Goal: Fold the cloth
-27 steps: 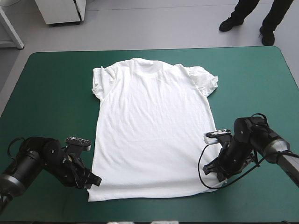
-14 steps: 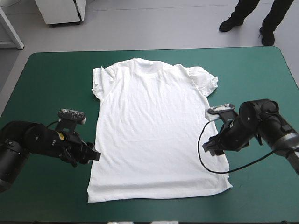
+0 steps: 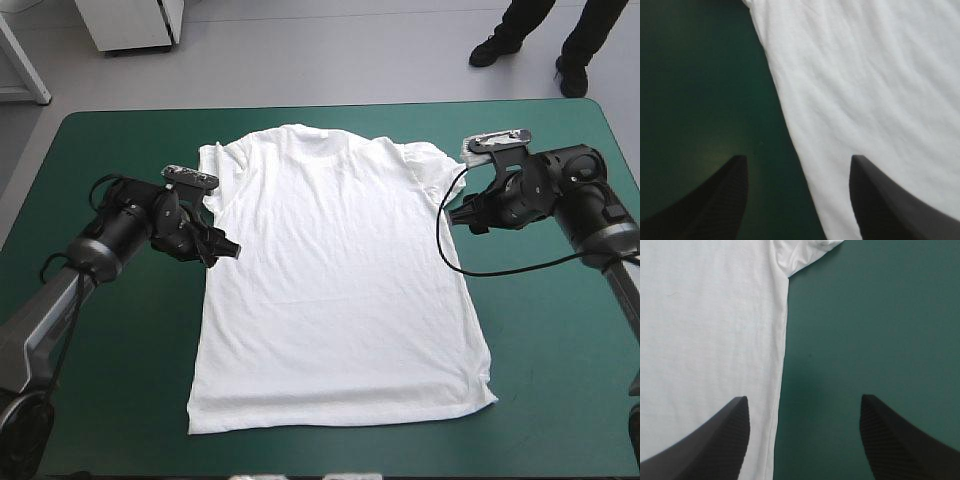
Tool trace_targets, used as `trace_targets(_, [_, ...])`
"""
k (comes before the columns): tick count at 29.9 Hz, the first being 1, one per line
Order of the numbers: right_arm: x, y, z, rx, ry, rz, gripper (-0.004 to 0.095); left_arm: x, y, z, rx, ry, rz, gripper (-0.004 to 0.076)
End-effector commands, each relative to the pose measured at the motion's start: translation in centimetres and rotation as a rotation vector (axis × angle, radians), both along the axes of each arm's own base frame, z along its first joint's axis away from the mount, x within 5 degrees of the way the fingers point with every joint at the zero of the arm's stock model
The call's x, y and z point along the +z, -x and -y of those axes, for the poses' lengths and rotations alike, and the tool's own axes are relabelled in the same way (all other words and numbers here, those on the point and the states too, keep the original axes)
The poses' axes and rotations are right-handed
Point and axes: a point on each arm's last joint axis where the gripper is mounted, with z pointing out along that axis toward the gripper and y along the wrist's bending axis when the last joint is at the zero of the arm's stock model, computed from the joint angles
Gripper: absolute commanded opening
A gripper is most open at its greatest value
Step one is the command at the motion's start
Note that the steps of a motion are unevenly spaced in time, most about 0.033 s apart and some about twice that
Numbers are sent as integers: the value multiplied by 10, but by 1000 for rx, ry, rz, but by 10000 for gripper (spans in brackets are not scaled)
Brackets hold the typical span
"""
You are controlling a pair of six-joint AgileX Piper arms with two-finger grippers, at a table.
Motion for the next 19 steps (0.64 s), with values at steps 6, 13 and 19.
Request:
trace_targets(6, [-4, -24, -1, 11, -1, 75, 608, -11, -53, -8, 72, 54, 43, 438])
trace_targets(13, [-6, -42, -4, 19, 4, 76, 608, -37, -80, -3, 78, 63, -20, 438])
trace_targets(19, [-2, -52, -6, 24, 4, 95, 608, -62, -87, 1, 92, 80, -112, 438])
